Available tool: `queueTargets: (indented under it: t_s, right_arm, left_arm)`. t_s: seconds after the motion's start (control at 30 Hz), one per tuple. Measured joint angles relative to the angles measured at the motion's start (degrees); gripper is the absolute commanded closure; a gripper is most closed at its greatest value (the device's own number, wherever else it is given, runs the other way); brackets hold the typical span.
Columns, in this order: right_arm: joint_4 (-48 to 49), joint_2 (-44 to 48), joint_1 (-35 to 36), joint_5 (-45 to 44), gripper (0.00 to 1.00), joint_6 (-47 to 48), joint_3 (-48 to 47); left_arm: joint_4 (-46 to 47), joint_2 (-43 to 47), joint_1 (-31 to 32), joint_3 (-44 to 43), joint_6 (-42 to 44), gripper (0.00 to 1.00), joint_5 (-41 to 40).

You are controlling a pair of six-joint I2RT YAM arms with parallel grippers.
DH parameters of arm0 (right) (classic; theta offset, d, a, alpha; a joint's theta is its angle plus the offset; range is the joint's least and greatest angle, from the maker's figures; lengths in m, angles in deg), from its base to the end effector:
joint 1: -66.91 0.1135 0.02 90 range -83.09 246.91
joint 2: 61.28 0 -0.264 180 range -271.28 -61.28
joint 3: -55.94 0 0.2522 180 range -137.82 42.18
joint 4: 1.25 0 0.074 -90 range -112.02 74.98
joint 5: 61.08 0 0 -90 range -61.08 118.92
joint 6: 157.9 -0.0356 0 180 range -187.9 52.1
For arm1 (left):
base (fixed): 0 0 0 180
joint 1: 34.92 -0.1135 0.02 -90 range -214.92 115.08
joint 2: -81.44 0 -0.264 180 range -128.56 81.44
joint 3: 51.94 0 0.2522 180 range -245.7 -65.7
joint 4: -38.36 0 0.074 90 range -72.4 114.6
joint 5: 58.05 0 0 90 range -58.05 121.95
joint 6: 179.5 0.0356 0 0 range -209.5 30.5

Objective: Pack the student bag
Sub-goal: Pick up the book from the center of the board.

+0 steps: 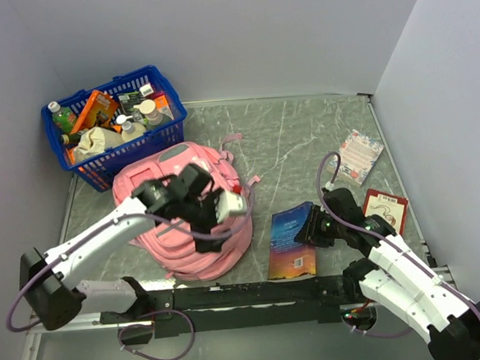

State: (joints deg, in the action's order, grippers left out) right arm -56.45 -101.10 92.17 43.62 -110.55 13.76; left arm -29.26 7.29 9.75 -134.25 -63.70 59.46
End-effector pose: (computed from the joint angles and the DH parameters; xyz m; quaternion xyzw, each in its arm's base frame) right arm 0.1180 0.0657 0.2065 0.1018 0.9354 0.2771 0.1944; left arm 0.1671 -0.1883 0.3123 0.5918 0.7292 -0.2682 0.2148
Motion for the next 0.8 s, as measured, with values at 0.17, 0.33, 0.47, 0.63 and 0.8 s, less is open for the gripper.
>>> queueTargets:
  t_s: [0.17, 0.33, 0.47, 0.63, 0.8]
  right_arm:
    - [0.0, 0.0, 0.0, -0.2, 1.0, -0.2, -0.5]
    - [-0.4, 0.5, 0.0, -0.7, 1.0, -0.1, -1.9]
    - [-0.7, 1.9, 0.0, -0.7, 1.0, -0.4, -1.9]
    - [-0.7, 3.2, 0.0, -0.7, 1.0, -1.0, -1.9]
    - [-0.6, 3.5, 0.0, -0.2, 1.0, -1.5, -1.9]
  left_arm:
    - [4.1, 4.0, 6.1, 9.7, -0.9, 0.04, -7.7]
    - [9.2, 4.0, 6.7, 12.5, -2.6, 0.03, -13.4]
    - [12.0, 3.9, 6.9, 12.9, -3.1, 0.03, -18.1]
    - [14.9, 4.0, 7.3, 13.9, -3.5, 0.83, -21.5]
    - [16.4, 3.5, 8.5, 15.7, -5.1, 0.99, -24.5]
